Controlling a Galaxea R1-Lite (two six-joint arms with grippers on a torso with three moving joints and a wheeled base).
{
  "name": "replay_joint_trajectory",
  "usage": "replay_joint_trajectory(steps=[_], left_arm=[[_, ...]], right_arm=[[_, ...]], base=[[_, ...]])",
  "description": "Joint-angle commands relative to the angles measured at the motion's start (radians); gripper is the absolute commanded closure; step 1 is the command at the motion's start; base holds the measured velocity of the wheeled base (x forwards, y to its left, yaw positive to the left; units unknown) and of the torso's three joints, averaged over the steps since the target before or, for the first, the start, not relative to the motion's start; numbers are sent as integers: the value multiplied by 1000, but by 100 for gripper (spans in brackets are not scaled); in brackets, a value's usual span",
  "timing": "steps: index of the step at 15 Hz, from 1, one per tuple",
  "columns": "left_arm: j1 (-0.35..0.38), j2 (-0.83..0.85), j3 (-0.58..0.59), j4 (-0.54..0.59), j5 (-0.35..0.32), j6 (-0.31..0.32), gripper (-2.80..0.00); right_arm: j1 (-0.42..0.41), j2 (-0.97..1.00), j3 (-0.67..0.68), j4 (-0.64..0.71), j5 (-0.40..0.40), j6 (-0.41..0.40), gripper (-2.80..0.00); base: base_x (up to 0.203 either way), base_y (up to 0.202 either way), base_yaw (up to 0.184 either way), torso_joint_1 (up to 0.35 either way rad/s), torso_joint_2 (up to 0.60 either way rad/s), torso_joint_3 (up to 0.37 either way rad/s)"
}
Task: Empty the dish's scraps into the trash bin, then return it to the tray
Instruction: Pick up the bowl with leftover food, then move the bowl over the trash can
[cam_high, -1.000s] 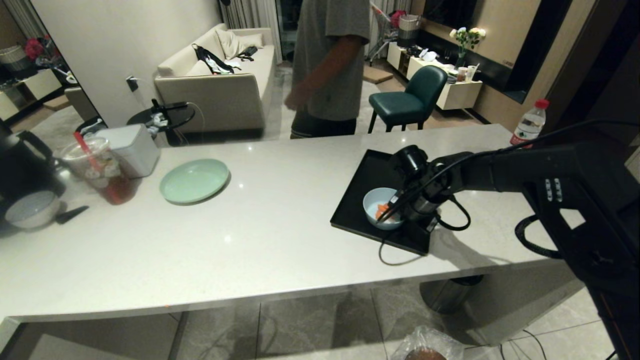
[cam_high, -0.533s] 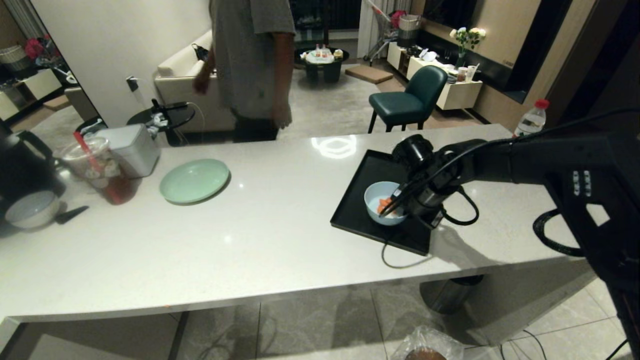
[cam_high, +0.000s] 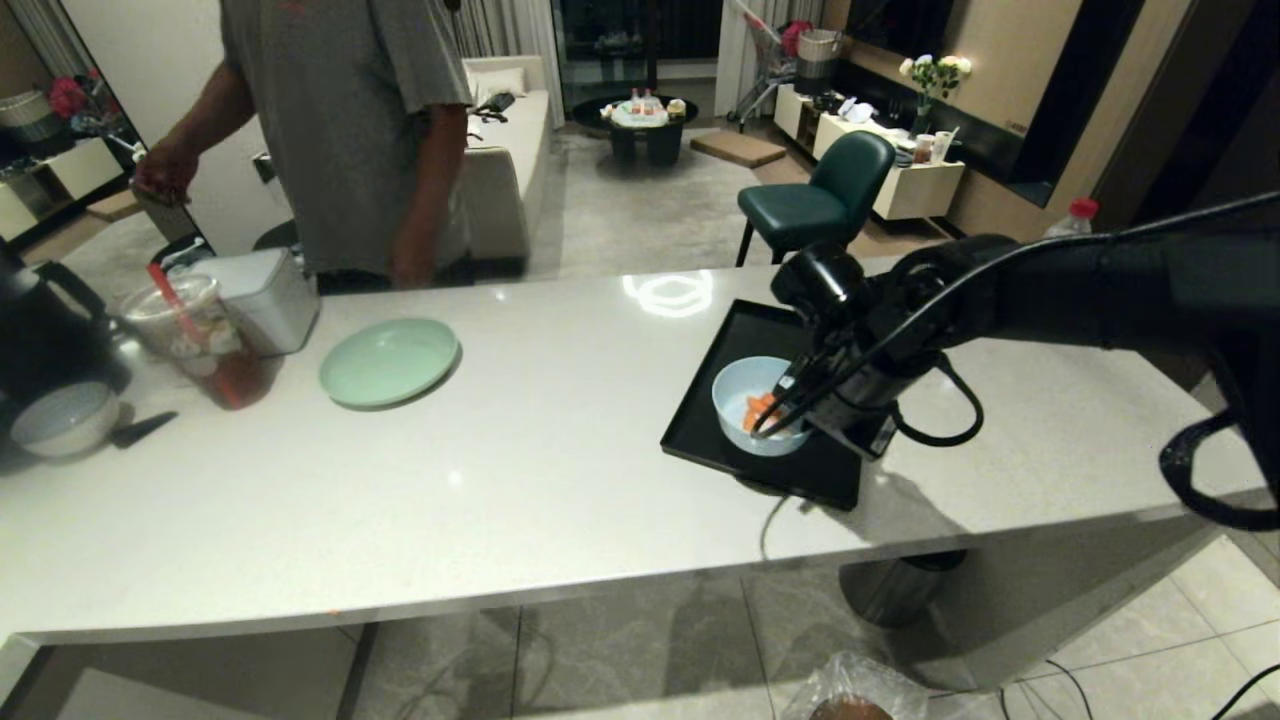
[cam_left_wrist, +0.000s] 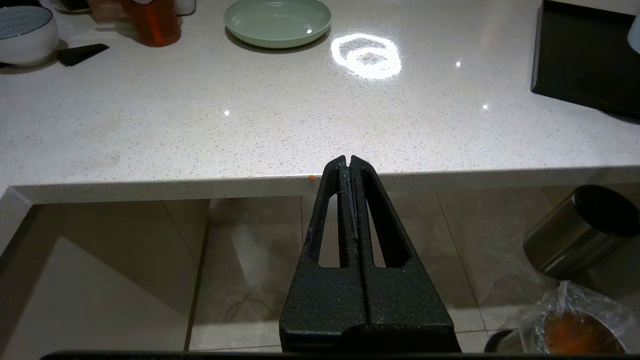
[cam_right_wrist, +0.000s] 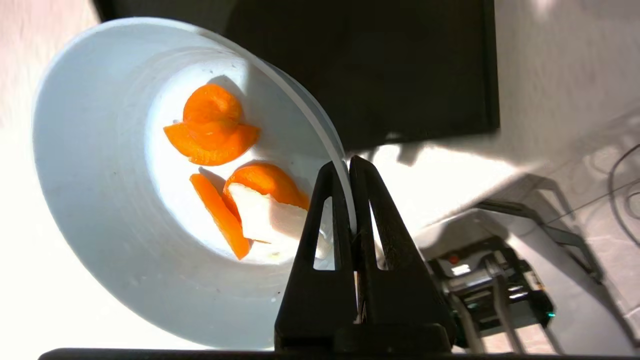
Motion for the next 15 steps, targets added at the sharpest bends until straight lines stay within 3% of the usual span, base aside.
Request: replay_joint_trajectory(steps=[1, 12, 15], left_arm=[[0, 1, 0, -1, 0, -1, 0], [0, 1, 0, -1, 0, -1, 0], [-1, 1, 0, -1, 0, -1, 0]], right_arm=[[56, -89, 63, 6, -25, 8, 0], [343, -397, 328, 173, -175, 162, 0], [378, -442, 406, 199, -197, 174, 0]], base=[[0, 0, 0, 0, 0, 0], [0, 0, 0, 0, 0, 0], [0, 0, 0, 0, 0, 0]])
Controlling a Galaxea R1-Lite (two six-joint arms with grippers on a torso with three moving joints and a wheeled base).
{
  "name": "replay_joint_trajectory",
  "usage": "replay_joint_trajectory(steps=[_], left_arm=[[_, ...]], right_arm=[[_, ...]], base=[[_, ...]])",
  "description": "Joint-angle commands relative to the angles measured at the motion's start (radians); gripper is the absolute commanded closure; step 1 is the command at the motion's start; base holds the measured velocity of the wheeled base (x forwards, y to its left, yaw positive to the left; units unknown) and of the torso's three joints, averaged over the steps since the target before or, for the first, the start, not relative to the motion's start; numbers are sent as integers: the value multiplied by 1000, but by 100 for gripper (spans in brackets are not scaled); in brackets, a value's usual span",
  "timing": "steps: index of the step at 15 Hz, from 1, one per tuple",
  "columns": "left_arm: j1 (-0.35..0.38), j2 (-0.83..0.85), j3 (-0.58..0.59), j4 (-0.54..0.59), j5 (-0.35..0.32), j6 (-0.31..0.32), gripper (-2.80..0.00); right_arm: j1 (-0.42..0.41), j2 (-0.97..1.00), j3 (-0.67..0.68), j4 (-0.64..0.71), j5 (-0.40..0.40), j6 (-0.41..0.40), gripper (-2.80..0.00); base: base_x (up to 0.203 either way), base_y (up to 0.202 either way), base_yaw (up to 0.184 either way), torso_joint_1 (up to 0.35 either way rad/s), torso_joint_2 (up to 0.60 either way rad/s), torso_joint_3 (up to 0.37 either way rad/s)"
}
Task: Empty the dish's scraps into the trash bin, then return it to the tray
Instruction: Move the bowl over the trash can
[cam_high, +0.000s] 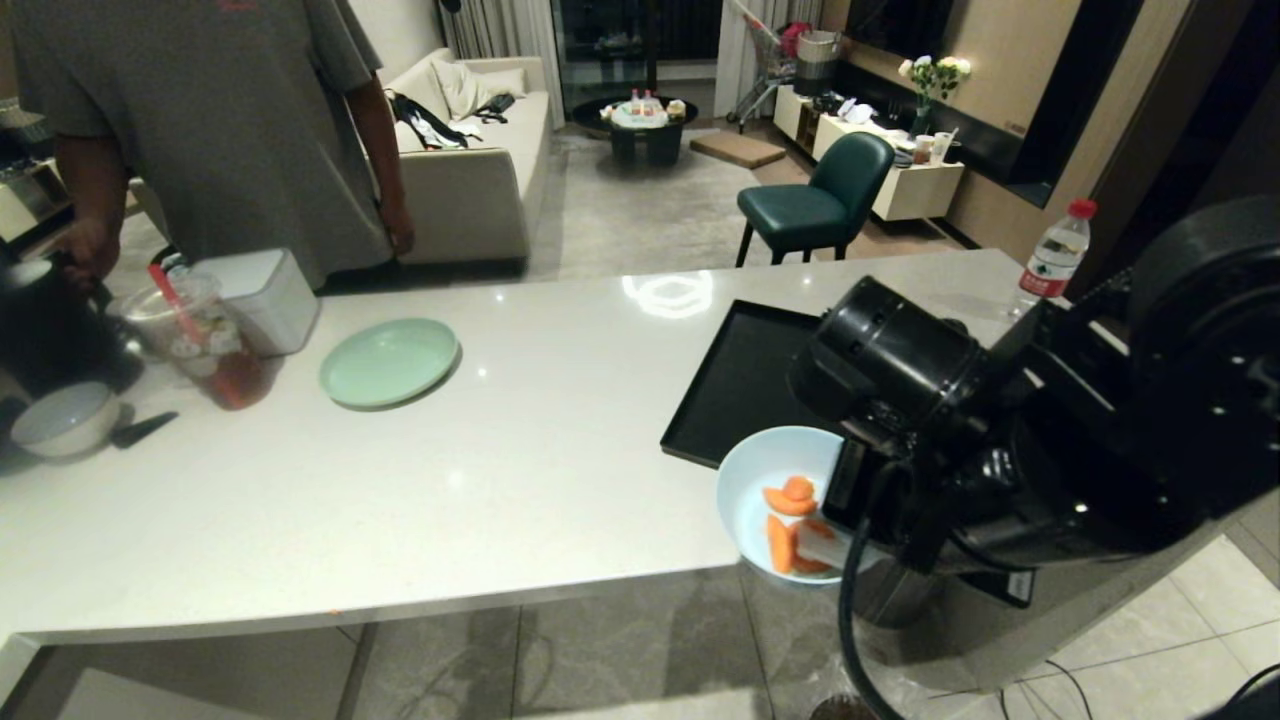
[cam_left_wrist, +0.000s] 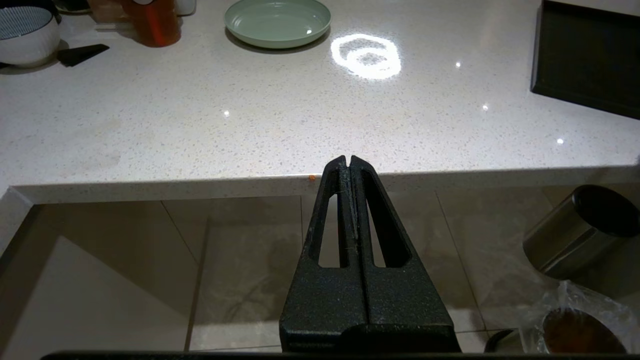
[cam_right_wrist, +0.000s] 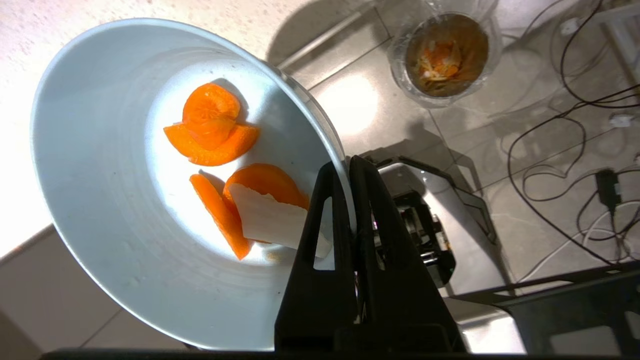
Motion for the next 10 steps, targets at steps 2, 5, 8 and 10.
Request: replay_joint_trajectory(steps=[2, 5, 8, 10], left_arm=[[0, 1, 0, -1, 0, -1, 0], [1, 1, 0, -1, 0, -1, 0], [-1, 0, 0, -1, 0, -1, 0], [0, 1, 0, -1, 0, -1, 0]], right_arm=[[17, -65, 87, 6, -11, 29, 0], [24, -103, 218, -23, -12, 66, 0], [57, -137, 349, -121, -11, 95, 0], [92, -164, 394, -166, -12, 96, 0]], base=[[0, 0, 0, 0, 0, 0], [0, 0, 0, 0, 0, 0], [0, 0, 0, 0, 0, 0], [0, 0, 0, 0, 0, 0]])
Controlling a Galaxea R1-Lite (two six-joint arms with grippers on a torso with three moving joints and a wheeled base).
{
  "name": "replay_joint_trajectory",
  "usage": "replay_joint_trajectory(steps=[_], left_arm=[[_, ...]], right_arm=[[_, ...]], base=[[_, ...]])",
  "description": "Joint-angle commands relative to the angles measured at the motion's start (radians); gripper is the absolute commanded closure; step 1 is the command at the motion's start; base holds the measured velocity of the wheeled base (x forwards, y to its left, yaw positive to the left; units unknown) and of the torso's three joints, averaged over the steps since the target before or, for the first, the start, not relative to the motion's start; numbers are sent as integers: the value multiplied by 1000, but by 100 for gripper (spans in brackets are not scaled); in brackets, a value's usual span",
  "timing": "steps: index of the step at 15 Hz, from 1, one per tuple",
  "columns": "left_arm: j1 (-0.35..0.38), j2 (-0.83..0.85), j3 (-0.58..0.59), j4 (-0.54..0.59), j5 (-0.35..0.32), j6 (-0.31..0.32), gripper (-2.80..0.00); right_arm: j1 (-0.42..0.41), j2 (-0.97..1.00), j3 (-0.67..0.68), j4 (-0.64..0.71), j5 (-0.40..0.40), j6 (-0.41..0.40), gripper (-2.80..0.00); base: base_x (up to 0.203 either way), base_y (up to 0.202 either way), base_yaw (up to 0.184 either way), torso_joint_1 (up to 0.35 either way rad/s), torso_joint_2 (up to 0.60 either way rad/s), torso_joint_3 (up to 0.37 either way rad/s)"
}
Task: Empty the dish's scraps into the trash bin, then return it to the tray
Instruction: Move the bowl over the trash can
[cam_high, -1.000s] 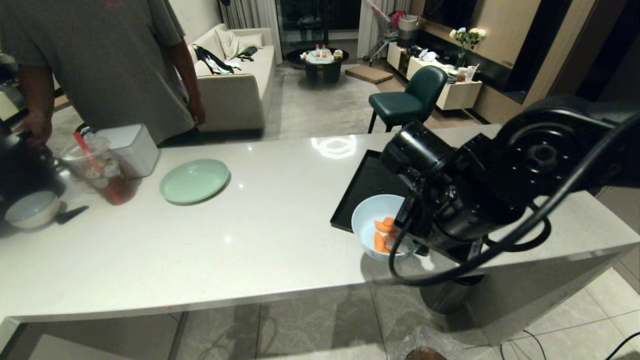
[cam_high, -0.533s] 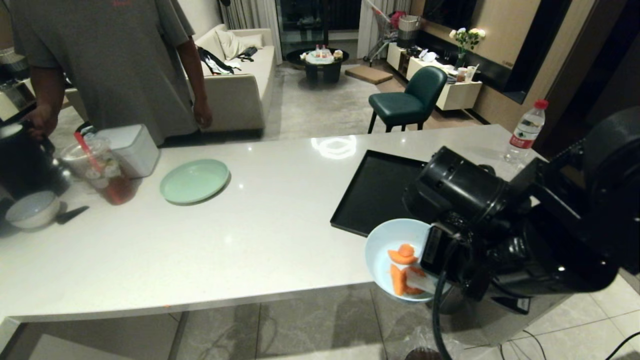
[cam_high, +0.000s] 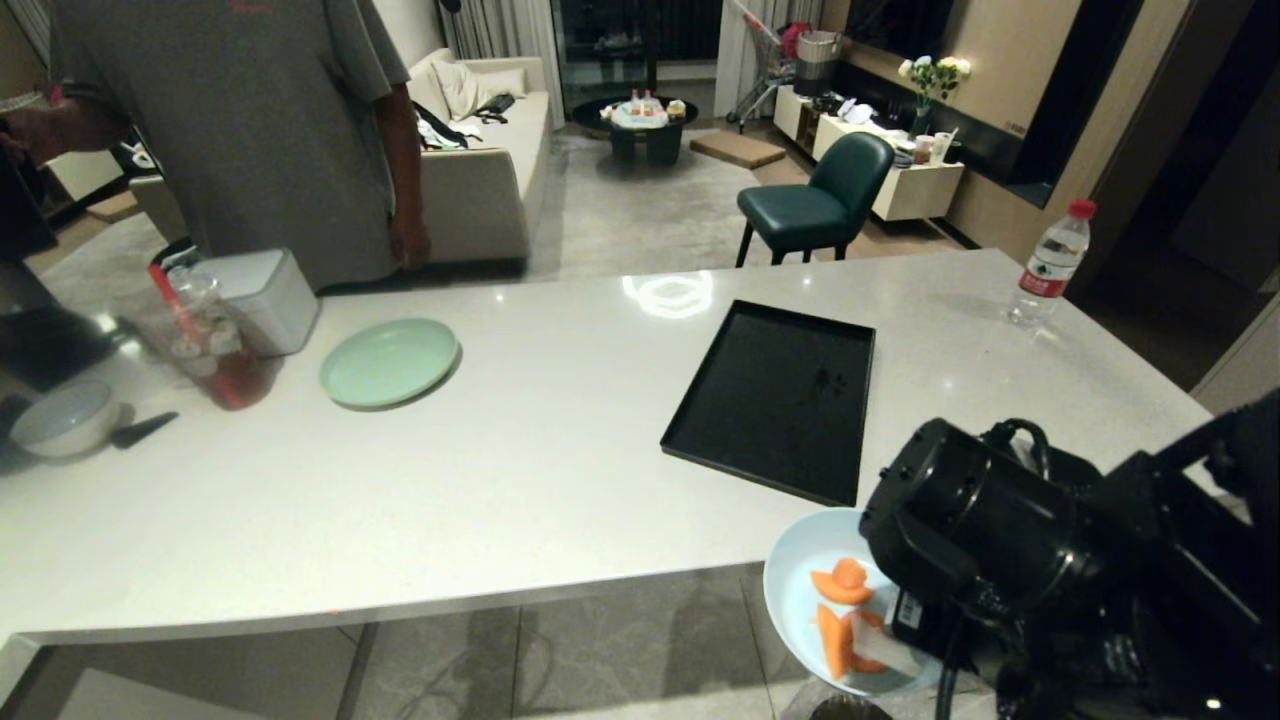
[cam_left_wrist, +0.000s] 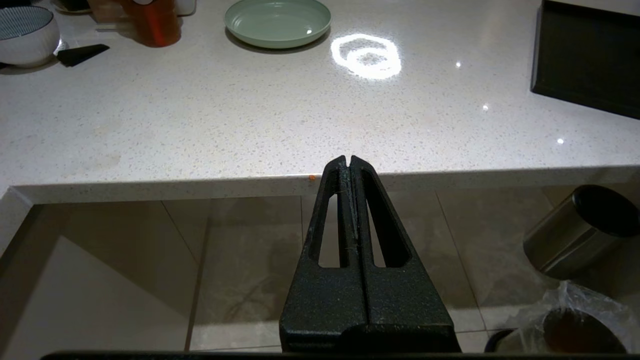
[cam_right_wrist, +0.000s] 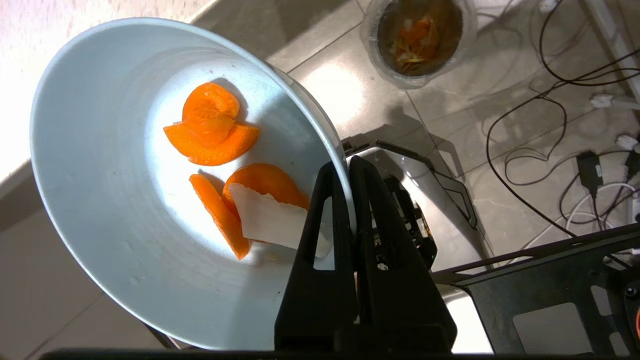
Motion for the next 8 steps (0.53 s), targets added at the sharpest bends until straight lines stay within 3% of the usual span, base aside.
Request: replay_joint_trajectory(steps=[1, 8], left_arm=[[0, 1, 0, -1, 0, -1, 0], [-1, 1, 0, -1, 0, -1, 0]], right_arm=[[34, -32, 44, -30, -2, 8, 0], [37, -70, 138, -120, -3, 8, 0]], base=[[0, 0, 0, 0, 0, 0], [0, 0, 0, 0, 0, 0]])
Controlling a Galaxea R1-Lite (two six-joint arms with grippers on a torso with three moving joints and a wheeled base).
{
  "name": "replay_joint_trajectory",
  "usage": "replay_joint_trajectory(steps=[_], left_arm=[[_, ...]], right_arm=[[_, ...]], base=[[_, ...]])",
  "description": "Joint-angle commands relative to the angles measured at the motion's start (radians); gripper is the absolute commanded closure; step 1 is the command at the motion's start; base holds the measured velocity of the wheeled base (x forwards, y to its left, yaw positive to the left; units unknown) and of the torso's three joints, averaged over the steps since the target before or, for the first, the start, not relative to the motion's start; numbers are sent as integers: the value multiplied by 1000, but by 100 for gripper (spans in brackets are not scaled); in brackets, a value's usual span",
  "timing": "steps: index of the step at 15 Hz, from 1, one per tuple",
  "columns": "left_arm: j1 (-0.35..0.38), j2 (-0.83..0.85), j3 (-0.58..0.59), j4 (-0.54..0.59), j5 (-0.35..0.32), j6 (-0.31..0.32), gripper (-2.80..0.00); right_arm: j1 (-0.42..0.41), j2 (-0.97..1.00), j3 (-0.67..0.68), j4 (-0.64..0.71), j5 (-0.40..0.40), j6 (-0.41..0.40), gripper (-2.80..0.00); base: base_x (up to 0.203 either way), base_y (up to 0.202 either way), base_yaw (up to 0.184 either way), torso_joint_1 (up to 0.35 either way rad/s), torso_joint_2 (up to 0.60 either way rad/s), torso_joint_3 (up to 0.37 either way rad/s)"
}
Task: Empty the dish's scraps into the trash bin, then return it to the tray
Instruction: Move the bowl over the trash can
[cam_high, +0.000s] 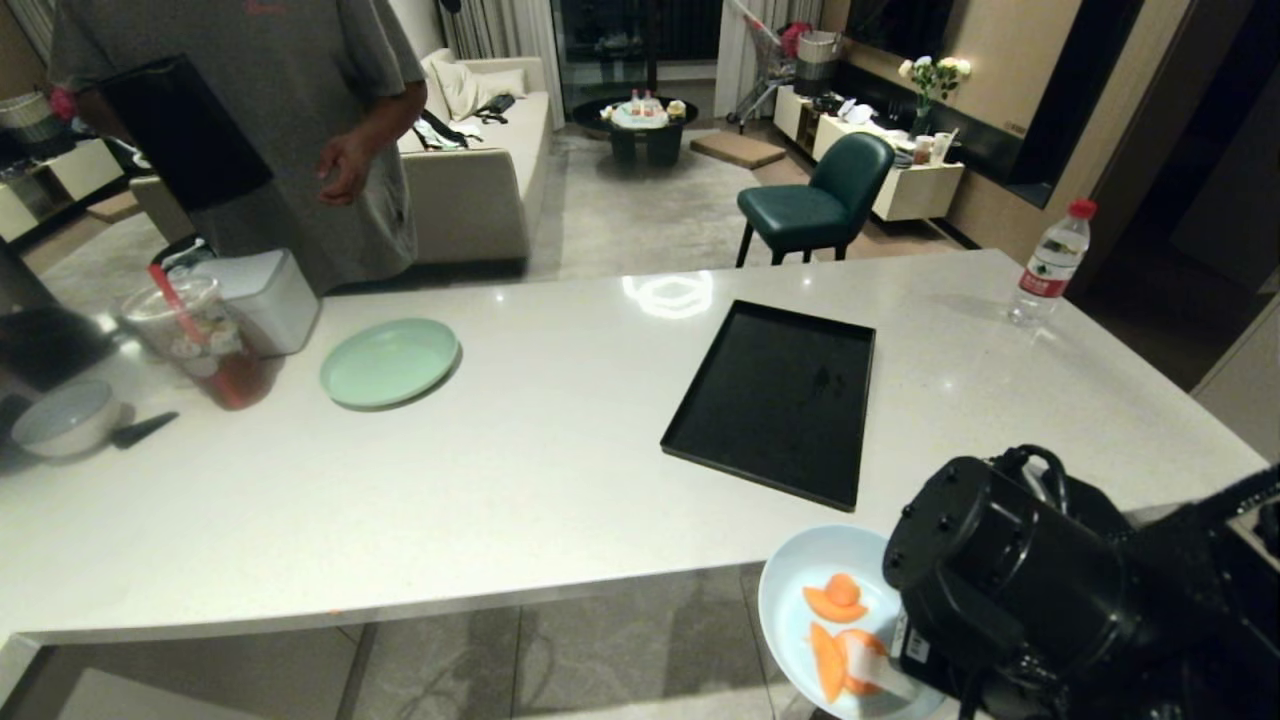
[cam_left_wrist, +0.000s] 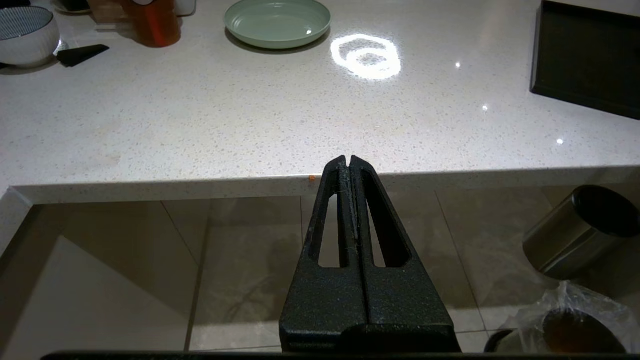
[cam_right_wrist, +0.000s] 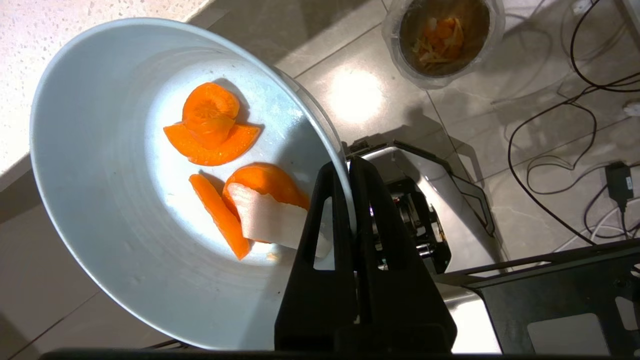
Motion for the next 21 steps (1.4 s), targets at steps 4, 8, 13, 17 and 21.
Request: replay_joint_trajectory(steps=[4, 8, 13, 17, 21], left_arm=[[-1, 1, 0, 0, 1, -1, 0], [0, 1, 0, 0, 1, -1, 0], [-1, 1, 0, 0, 1, -1, 0], [0, 0, 0, 0, 1, -3, 0], [-1, 1, 0, 0, 1, -2, 0]], right_arm=[[2, -57, 205, -106, -2, 6, 0], [2, -84, 224, -126, -1, 5, 0], [2, -126, 234, -114, 0, 5, 0], [2, -137, 247, -120, 0, 5, 0], [2, -130, 247, -123, 3, 3, 0]], base=[[0, 0, 0, 0, 0, 0], [0, 0, 0, 0, 0, 0], [0, 0, 0, 0, 0, 0], [0, 0, 0, 0, 0, 0], [0, 0, 0, 0, 0, 0]])
